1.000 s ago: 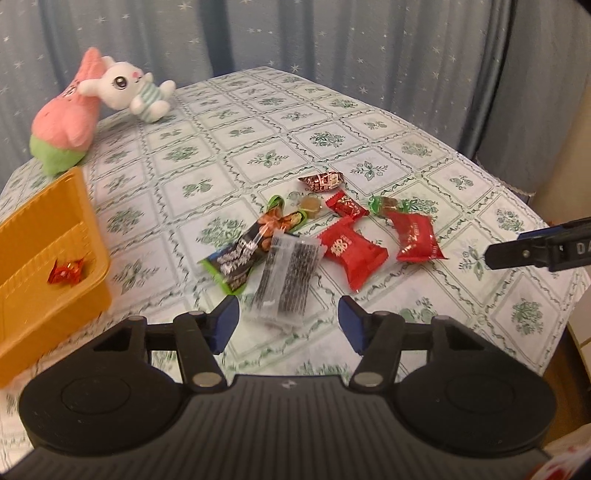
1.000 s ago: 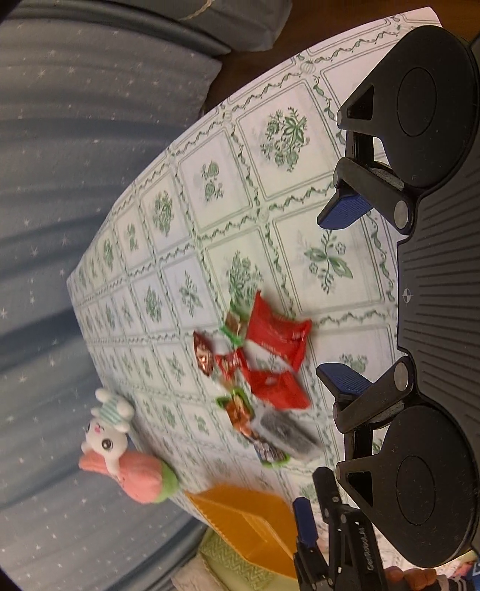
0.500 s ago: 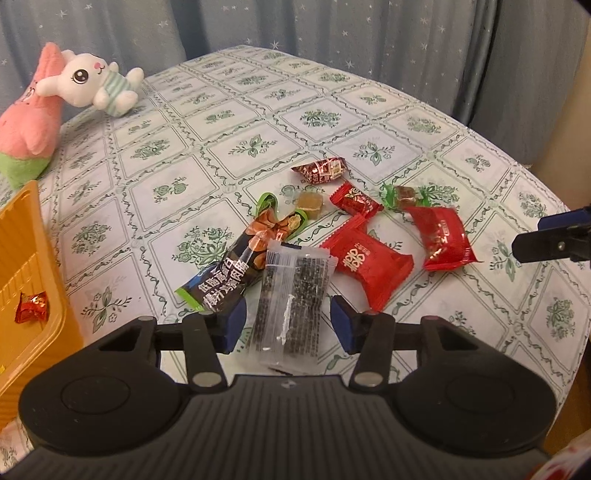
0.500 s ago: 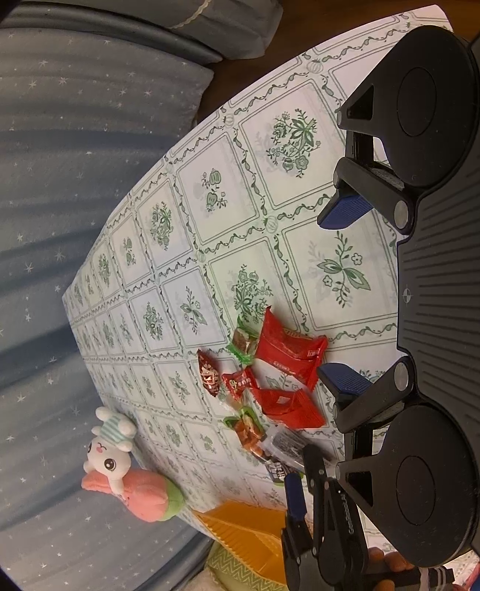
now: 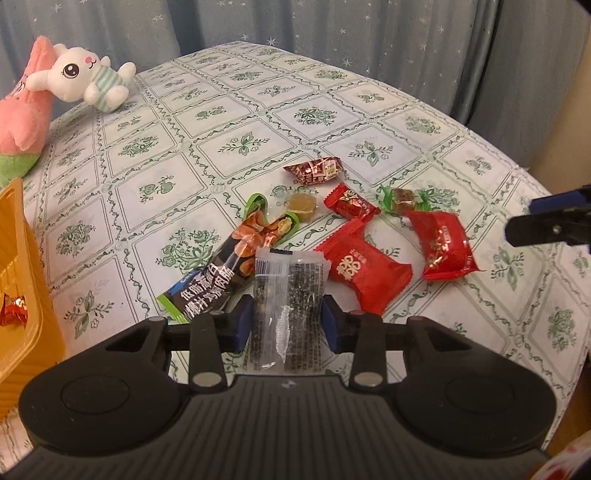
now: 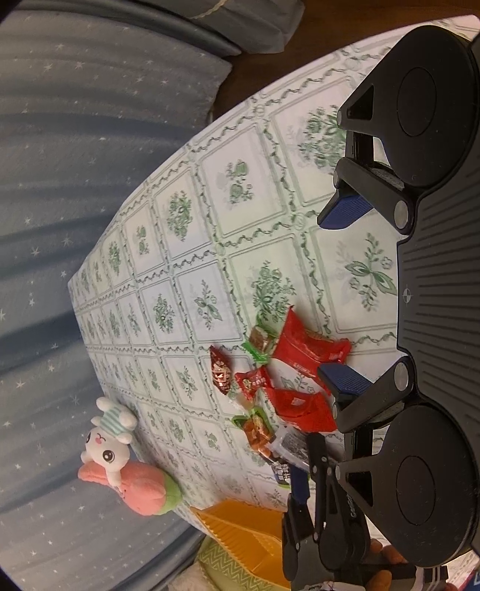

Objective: Organize snacks
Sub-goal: 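Grasp the clear packet of dark strips with the left tool, then grasp the green-wrapped candy with the right tool while the left tool holds the packet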

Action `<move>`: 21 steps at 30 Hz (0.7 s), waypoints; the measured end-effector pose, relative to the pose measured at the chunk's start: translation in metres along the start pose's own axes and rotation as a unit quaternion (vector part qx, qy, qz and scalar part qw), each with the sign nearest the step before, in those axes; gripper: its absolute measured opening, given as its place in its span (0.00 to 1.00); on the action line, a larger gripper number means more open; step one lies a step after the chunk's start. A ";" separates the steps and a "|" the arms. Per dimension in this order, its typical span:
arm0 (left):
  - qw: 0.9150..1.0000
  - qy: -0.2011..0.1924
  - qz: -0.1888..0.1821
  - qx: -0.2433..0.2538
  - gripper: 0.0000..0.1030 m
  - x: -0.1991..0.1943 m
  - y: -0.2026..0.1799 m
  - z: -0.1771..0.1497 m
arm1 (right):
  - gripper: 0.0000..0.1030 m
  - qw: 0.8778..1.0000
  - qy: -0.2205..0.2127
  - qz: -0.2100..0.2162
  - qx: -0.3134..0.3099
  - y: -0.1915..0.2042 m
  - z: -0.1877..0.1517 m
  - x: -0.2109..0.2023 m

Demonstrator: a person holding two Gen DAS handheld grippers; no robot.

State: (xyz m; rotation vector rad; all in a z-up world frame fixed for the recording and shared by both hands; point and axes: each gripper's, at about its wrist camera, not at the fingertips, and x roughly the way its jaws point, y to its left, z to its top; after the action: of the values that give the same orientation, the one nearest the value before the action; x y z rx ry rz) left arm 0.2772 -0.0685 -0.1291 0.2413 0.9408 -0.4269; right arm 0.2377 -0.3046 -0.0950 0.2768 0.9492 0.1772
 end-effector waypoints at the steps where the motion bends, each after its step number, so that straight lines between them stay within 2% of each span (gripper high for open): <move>1: 1.000 0.000 -0.001 -0.004 0.34 -0.002 0.000 -0.001 | 0.77 1.000 -0.002 0.003 -0.007 -0.001 0.002 0.001; 6: 1.000 -0.009 0.004 -0.018 0.34 -0.020 -0.001 -0.009 | 0.76 0.998 -0.013 0.024 -0.059 -0.002 0.012 0.009; 10: 0.999 -0.016 0.011 -0.041 0.34 -0.040 0.003 -0.018 | 0.76 0.990 -0.023 0.049 -0.129 0.005 0.019 0.019; 14: 0.997 -0.022 0.031 -0.072 0.34 -0.061 0.012 -0.030 | 0.62 0.977 -0.017 0.075 -0.198 0.011 0.026 0.036; 21: 0.987 -0.028 0.081 -0.133 0.34 -0.090 0.032 -0.052 | 0.48 0.958 -0.002 0.097 -0.270 0.012 0.038 0.069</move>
State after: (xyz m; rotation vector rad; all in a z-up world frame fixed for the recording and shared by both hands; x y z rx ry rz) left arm 0.2072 0.0023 -0.0844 0.0612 0.9059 -0.1555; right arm 0.3078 -0.2802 -0.1236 -0.1362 0.8347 0.6040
